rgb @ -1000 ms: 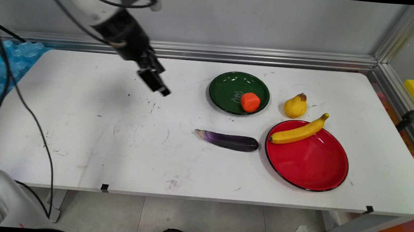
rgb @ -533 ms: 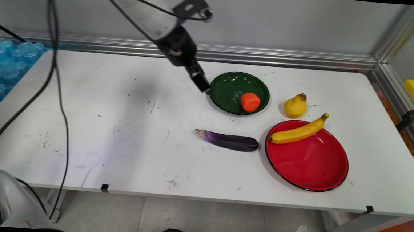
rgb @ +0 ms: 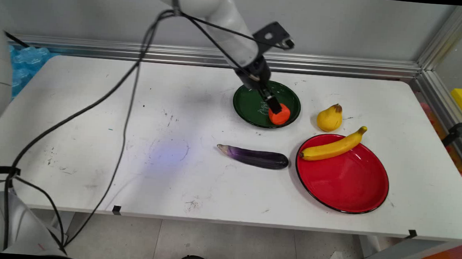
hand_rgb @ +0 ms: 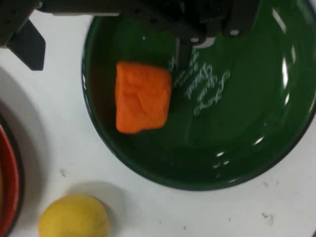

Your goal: Pick up the mandarin from the green plate

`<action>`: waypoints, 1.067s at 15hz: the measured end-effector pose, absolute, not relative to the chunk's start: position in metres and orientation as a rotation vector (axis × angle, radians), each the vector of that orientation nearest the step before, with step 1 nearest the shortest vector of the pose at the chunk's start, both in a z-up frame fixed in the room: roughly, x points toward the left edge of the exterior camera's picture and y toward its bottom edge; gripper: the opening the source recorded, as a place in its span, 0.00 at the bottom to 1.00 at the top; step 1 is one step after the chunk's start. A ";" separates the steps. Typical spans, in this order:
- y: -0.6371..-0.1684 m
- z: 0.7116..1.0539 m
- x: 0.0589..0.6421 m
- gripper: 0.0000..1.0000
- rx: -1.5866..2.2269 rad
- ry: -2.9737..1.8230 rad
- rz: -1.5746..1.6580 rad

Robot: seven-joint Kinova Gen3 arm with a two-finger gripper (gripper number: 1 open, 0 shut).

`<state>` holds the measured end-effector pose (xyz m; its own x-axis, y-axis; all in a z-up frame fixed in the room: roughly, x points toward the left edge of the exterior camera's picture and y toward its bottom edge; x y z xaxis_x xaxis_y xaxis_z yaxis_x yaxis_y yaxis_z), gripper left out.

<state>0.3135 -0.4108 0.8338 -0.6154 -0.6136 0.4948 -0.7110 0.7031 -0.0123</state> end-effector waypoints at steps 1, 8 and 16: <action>-0.418 0.826 0.306 1.00 1.020 -2.457 0.289; -0.458 0.776 0.268 1.00 1.047 -2.515 0.291; -0.475 0.760 0.257 0.00 1.041 -2.551 0.291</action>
<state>0.2570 -0.4751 0.7597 -0.6590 -0.6304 0.4103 -0.7065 0.7059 -0.0502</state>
